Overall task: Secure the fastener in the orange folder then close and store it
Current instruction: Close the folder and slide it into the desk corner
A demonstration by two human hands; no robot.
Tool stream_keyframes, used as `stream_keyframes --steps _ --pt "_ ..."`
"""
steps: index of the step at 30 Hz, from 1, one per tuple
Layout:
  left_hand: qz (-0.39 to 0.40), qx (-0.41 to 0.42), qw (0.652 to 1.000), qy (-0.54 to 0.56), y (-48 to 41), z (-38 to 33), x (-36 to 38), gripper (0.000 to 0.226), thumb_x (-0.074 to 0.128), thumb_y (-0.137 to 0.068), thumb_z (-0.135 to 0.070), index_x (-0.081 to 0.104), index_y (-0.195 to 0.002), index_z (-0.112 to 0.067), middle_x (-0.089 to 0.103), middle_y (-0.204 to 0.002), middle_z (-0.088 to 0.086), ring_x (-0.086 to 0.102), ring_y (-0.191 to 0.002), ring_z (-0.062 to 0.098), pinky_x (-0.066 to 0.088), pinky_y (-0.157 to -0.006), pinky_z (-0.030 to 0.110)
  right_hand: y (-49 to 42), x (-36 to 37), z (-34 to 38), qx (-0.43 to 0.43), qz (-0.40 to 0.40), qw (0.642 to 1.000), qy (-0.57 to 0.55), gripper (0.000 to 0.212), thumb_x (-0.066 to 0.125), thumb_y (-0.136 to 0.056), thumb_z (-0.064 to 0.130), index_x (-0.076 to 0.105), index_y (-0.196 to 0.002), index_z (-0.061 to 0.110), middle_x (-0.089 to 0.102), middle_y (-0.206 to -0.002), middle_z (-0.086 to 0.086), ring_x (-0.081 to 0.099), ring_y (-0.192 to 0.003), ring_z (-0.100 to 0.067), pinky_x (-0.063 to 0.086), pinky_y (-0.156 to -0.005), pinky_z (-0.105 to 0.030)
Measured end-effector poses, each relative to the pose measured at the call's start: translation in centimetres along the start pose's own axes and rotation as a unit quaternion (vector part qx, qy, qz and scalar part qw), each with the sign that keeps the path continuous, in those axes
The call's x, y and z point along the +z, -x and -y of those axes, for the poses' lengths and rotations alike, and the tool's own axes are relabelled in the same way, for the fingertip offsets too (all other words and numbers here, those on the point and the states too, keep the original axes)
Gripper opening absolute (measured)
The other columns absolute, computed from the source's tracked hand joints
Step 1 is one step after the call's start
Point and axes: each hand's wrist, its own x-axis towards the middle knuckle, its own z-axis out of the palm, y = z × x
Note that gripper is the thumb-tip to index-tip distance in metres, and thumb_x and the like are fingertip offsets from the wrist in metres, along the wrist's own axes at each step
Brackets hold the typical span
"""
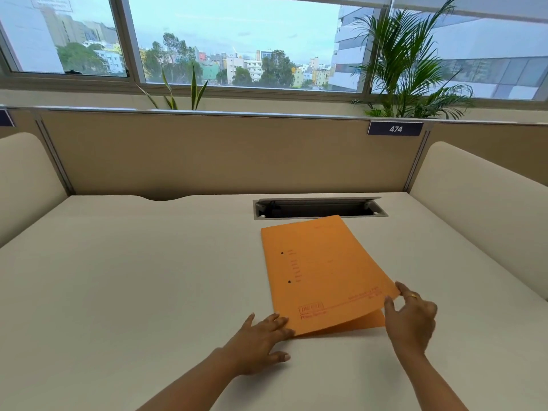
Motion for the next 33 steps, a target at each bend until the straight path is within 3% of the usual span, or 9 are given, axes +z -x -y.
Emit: stream_keyframes --steps 4,7,10,19,22,25,28,33 --pt "-0.004 -0.006 1.000 0.008 -0.3 0.1 0.9 0.064 0.027 -0.091 -0.060 0.018 -0.146 -0.028 0.003 -0.159 -0.002 -0.002 -0.146 0.012 0.003 -0.117 0.051 0.3 1.1 -2.6 0.029 0.061 0.996 0.054 0.040 0.063 -0.083 0.012 0.056 -0.122 0.006 0.066 -0.112 -0.021 0.045 -0.103 -0.039 0.043 -0.086 -0.051" --pt "-0.010 0.001 1.000 0.023 -0.4 0.3 1.2 0.103 -0.001 -0.057 -0.081 0.018 -0.146 -0.030 0.003 -0.159 -0.004 -0.001 -0.146 0.011 0.004 -0.117 0.050 0.5 1.4 -3.6 0.050 0.092 0.992 0.072 0.039 0.062 -0.085 0.015 0.056 -0.122 0.007 0.065 -0.113 -0.020 0.044 -0.105 -0.037 0.041 -0.088 -0.048" --pt "-0.023 0.006 0.999 0.025 -0.6 0.4 1.6 0.113 -0.009 -0.048 -0.081 0.018 -0.145 -0.031 0.004 -0.159 -0.004 -0.001 -0.146 0.011 0.005 -0.116 0.050 0.5 1.6 -4.1 0.062 0.110 0.989 0.077 0.037 0.060 -0.086 0.017 0.057 -0.122 0.007 0.066 -0.112 -0.019 0.043 -0.108 -0.037 0.040 -0.090 -0.047" --pt "-0.058 -0.007 0.998 0.040 -1.0 0.3 1.7 0.103 -0.004 -0.056 -0.077 0.025 -0.143 -0.031 0.014 -0.157 -0.006 0.009 -0.144 0.009 0.006 -0.117 0.044 0.1 2.1 -4.4 0.054 0.120 0.980 0.149 0.036 0.057 -0.087 0.031 0.060 -0.117 0.010 0.057 -0.121 -0.016 0.044 -0.110 -0.036 0.042 -0.087 -0.045" --pt "-0.056 -0.025 0.998 0.033 -1.5 0.1 1.4 0.084 0.014 -0.074 -0.075 0.025 -0.143 -0.029 0.016 -0.156 -0.005 0.009 -0.144 0.010 0.007 -0.117 0.043 -0.5 2.3 -3.7 0.033 0.147 0.966 0.208 0.044 0.050 -0.089 0.041 0.055 -0.122 0.014 0.054 -0.124 -0.012 0.044 -0.112 -0.032 0.042 -0.089 -0.042" --pt "-0.057 -0.053 0.996 0.048 -2.1 0.0 0.9 0.080 0.016 -0.078 -0.073 0.027 -0.143 -0.028 0.018 -0.156 -0.004 0.012 -0.144 0.011 0.010 -0.118 0.043 -1.4 2.7 -2.9 0.008 0.168 0.953 0.251 0.048 0.044 -0.089 0.050 0.053 -0.123 0.016 0.053 -0.123 -0.008 0.044 -0.113 -0.028 0.043 -0.089 -0.039" --pt "-0.072 -0.078 0.992 0.068 -3.4 0.2 0.4 0.059 0.037 -0.092 -0.052 0.028 -0.143 -0.025 0.019 -0.155 -0.001 0.014 -0.143 0.015 0.015 -0.118 0.041 -2.6 3.5 -2.2 -0.010 0.195 0.939 0.284 0.053 0.039 -0.088 0.057 0.053 -0.121 0.018 0.052 -0.121 -0.005 0.044 -0.113 -0.025 0.043 -0.090 -0.038" --pt "-0.099 -0.125 0.983 0.088 -5.8 0.5 -1.1 0.059 0.046 -0.091 -0.043 0.030 -0.142 -0.019 0.022 -0.153 0.002 0.023 -0.138 0.020 0.029 -0.112 0.036 -4.7 5.0 -1.4 -0.015 0.233 0.930 0.283 0.060 0.042 -0.083 0.063 0.050 -0.122 0.018 0.047 -0.124 -0.004 0.039 -0.118 -0.025 0.039 -0.094 -0.040"
